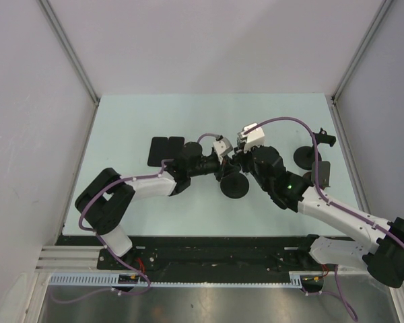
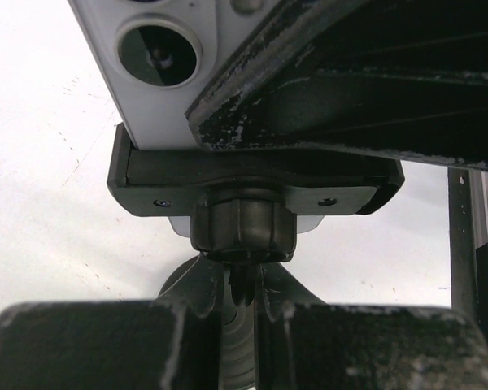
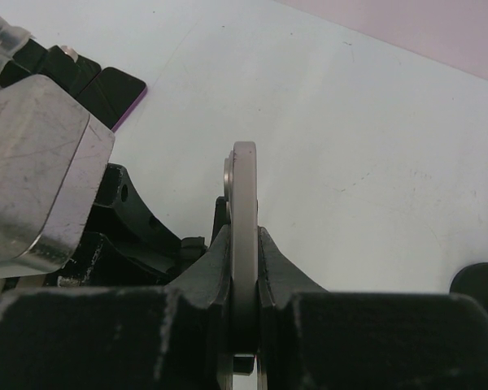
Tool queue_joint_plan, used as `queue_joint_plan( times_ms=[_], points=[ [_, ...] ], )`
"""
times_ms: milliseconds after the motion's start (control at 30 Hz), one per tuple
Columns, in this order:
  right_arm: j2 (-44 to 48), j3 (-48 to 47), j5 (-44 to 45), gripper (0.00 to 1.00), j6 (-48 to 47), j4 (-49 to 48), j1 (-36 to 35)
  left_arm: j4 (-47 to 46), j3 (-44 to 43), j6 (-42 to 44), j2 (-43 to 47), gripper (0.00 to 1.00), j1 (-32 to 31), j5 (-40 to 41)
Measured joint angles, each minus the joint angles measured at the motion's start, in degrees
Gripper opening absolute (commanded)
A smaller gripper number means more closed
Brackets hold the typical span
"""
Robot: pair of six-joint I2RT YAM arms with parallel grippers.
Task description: Remove the phone from the phone stand
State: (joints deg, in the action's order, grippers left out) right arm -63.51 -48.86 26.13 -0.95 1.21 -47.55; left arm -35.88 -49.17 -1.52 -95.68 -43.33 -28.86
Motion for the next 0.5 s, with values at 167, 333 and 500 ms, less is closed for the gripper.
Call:
queue_joint_plan(
  times_ms=[167,333,500],
  points=[
    [0.0,0.0,-0.2,0.0,-0.2,0.2,-0.1,-1.6,0.9,-0.1,0.0,0.0,0.0,0.2],
    [0.1,0.0,-1.6,0.0,-2.6,0.3,-0.1,-2.7,1.5,-0.1,0.0,0.0,0.0,0.2],
    [0.2,0.0,-2.3,0.0,-5.1,0.4,-0.2,-2.8,1.6,-0.1,0.0,0.0,0.0,0.2]
  ],
)
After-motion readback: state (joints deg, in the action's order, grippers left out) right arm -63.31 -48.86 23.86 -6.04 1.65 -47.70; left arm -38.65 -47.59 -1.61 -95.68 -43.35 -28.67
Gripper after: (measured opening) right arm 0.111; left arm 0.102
